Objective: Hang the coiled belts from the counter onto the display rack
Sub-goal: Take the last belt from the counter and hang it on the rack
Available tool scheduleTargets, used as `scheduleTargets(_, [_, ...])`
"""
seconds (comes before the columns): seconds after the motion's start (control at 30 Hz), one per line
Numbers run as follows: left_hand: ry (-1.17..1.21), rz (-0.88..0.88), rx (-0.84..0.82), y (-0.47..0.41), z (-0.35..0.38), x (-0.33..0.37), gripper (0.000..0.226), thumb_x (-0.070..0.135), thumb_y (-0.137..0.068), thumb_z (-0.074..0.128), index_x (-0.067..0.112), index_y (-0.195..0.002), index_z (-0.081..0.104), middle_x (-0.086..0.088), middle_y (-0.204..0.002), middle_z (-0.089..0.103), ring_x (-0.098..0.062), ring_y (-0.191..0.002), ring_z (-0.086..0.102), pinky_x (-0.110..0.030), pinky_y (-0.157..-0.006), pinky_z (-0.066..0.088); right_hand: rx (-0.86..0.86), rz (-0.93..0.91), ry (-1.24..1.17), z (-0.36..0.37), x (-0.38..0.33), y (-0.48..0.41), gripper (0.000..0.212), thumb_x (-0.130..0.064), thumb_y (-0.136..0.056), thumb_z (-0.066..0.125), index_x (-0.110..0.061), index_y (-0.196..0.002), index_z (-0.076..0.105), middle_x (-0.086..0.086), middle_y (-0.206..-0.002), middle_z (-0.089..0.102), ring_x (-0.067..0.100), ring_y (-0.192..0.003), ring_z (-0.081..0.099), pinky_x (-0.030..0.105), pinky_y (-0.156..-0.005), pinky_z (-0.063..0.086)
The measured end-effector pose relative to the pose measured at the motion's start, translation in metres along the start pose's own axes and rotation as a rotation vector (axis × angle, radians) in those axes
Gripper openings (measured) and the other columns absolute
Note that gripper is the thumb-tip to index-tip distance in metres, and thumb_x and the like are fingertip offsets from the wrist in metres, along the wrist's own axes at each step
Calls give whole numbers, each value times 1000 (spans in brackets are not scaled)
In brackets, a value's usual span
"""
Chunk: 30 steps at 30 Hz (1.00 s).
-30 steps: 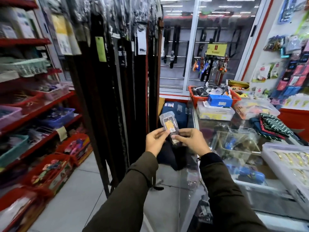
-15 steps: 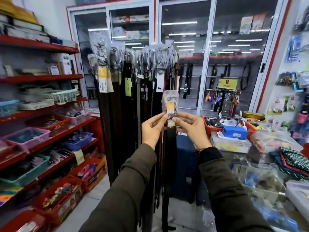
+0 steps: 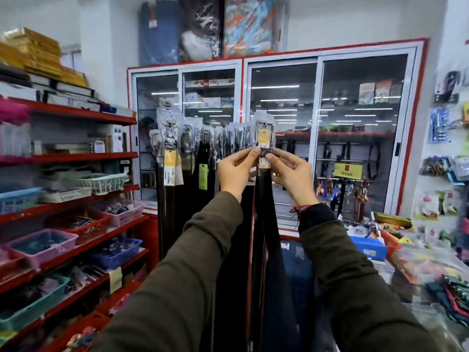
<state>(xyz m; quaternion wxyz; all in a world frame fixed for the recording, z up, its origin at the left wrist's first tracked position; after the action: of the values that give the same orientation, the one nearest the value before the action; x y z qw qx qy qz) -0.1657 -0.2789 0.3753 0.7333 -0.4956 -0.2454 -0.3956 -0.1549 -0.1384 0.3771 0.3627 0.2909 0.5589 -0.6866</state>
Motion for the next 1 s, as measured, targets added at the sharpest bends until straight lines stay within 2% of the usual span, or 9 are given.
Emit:
scheduleTargets(0.1, [-19, -14, -23, -5, 8, 6, 33, 22, -86, 78, 3, -113, 74, -16, -110, 77, -25, -101, 74, -25, -67, 60, 32, -7, 5, -5, -4, -5, 41, -19, -87, 76, -5, -125, 68, 18, -117, 74, 27, -108, 71, 51, -97, 57])
scheduleTargets(0.33, [-59, -64, -8, -7, 19, 9, 29, 20, -85, 78, 4, -109, 76, -14, -100, 77, -18, -81, 72, -19, -61, 61, 50, 8, 21, -15, -2, -17, 43, -21, -86, 77, -5, -124, 68, 18, -115, 74, 35, -113, 70, 49, -95, 58])
scheduleTargets(0.5, [-25, -74, 18, -12, 20, 13, 29, 21, -85, 79, 2, -107, 76, -9, -90, 75, -17, -77, 70, -20, -59, 61, 30, -25, 58, -14, -4, -29, 41, -26, -84, 78, -7, -120, 71, 14, -112, 76, 26, -103, 73, 30, -75, 61])
scheduleTargets(0.6, [-18, -101, 31, -11, 16, 8, 27, 20, -85, 78, 2, -105, 76, -9, -87, 75, -17, -74, 71, -20, -56, 60, 8, -25, 94, -14, 2, -32, 43, -25, -85, 77, -5, -123, 70, 8, -104, 77, 16, -90, 74, 26, -68, 60])
scheduleTargets(0.7, [-36, -95, 38, -10, 8, -3, 27, 19, -87, 76, 3, -108, 74, -5, -86, 75, -16, -75, 71, -17, -55, 58, -43, -4, 166, -9, 13, -30, 42, -22, -91, 71, -5, -129, 65, 11, -111, 75, 20, -100, 73, 38, -82, 62])
scheduleTargets(0.77, [-161, 0, 29, -11, 4, -4, 34, 20, -91, 72, 5, -121, 69, -8, -100, 75, -22, -92, 73, -21, -70, 61, -45, -88, 305, -6, 16, -27, 45, -27, -97, 61, -10, -139, 57, 10, -127, 69, 20, -114, 67, 40, -99, 55])
scheduleTargets(0.83, [-429, 195, -10, -13, 3, 0, 48, 23, -97, 63, 10, -143, 51, -10, -133, 65, -22, -120, 64, -25, -95, 53, -37, -283, 481, -6, 16, -24, 53, -33, -103, 49, -18, -153, 37, 3, -154, 47, 15, -139, 46, 34, -118, 36])
scheduleTargets(0.9, [-715, 450, -108, -12, 6, 6, 59, 22, -103, 51, 16, -156, 26, -6, -161, 35, -19, -146, 38, -27, -118, 32, -54, -495, 677, -5, 17, -22, 59, -35, -106, 40, -25, -159, 18, -6, -168, 19, 13, -156, 14, 35, -127, 12])
scheduleTargets(1.0, [-1080, 757, -215, -15, 9, 6, 65, 21, -105, 41, 17, -160, 8, -1, -170, 4, -19, -158, 2, -33, -129, 8, -84, -674, 965, -3, 24, -30, 60, -36, -107, 34, -29, -160, 6, -11, -170, -1, 15, -157, -11, 47, -127, -5])
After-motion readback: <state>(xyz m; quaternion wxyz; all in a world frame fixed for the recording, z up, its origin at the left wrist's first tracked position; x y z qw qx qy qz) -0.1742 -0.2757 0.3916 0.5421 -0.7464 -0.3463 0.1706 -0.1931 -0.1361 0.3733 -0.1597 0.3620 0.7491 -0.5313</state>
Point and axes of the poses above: each hand's wrist, its own y-axis away from the middle knuckle, its own z-axis out of the palm, x = y × z, the point moved 4 cm from there along -y, towards the middle knuckle
